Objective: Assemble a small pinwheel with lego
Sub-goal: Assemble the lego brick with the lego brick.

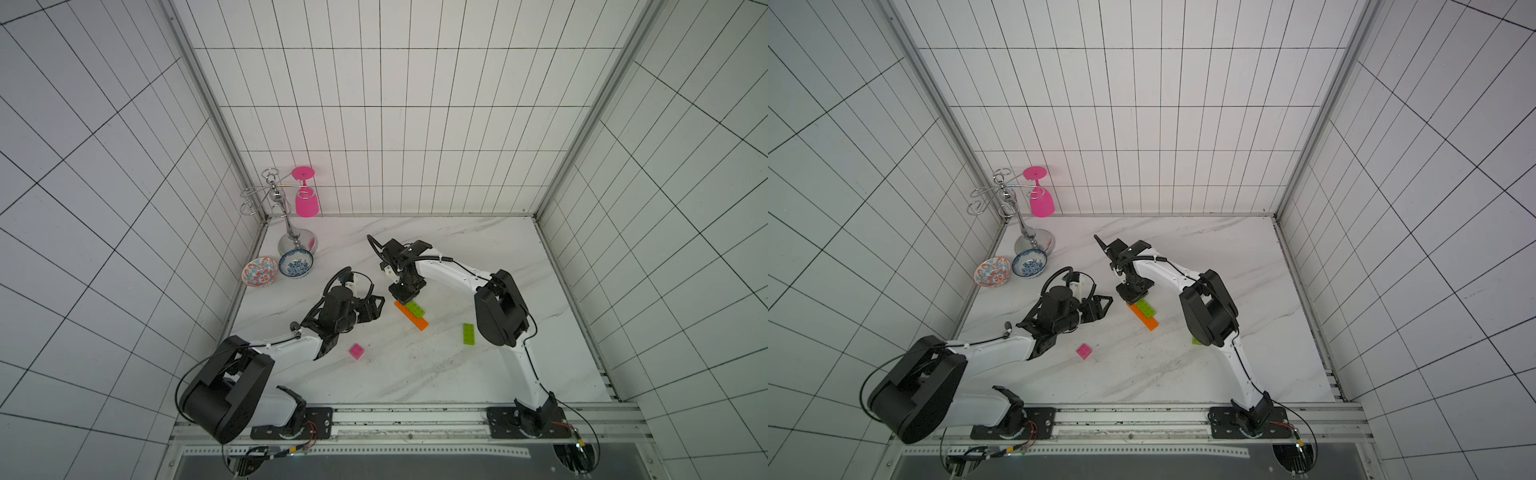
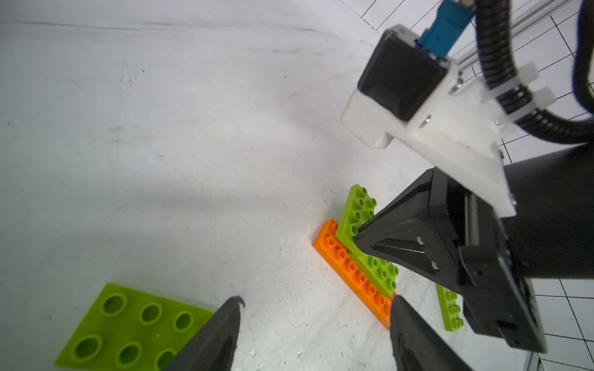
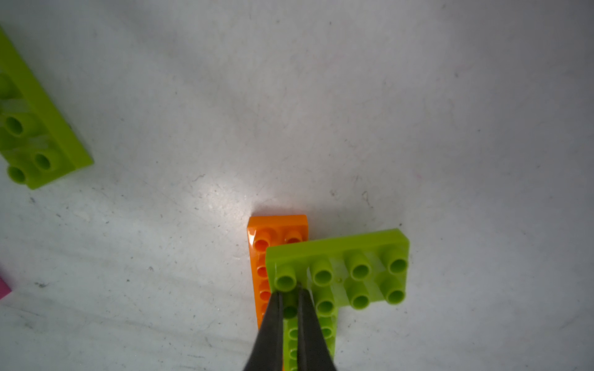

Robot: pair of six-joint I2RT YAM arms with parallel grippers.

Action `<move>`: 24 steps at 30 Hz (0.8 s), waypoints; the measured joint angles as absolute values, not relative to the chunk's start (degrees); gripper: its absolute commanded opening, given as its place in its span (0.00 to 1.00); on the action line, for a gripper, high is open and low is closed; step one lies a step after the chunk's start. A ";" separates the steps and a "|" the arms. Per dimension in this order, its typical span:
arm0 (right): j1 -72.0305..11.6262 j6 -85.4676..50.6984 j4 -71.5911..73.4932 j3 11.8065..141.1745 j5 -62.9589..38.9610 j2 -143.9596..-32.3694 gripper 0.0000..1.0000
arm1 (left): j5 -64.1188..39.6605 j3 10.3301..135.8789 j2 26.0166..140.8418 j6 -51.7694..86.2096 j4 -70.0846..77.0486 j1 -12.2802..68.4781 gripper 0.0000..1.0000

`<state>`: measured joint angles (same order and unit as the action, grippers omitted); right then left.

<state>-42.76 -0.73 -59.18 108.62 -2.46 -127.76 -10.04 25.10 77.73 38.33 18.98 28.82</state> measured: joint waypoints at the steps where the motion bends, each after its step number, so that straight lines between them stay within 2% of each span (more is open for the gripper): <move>1: -42.76 -0.73 -59.16 108.64 -2.46 -127.81 0.06 | -10.04 25.10 77.73 38.33 18.98 28.82 0.75; 24: -42.76 -0.78 -59.33 108.90 -1.58 -128.22 0.06 | -9.10 25.10 77.52 38.28 18.15 28.82 0.75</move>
<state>-42.76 -0.78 -59.33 108.90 -1.58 -128.22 -9.10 25.10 77.52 38.28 18.15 28.82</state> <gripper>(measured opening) 0.077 0.746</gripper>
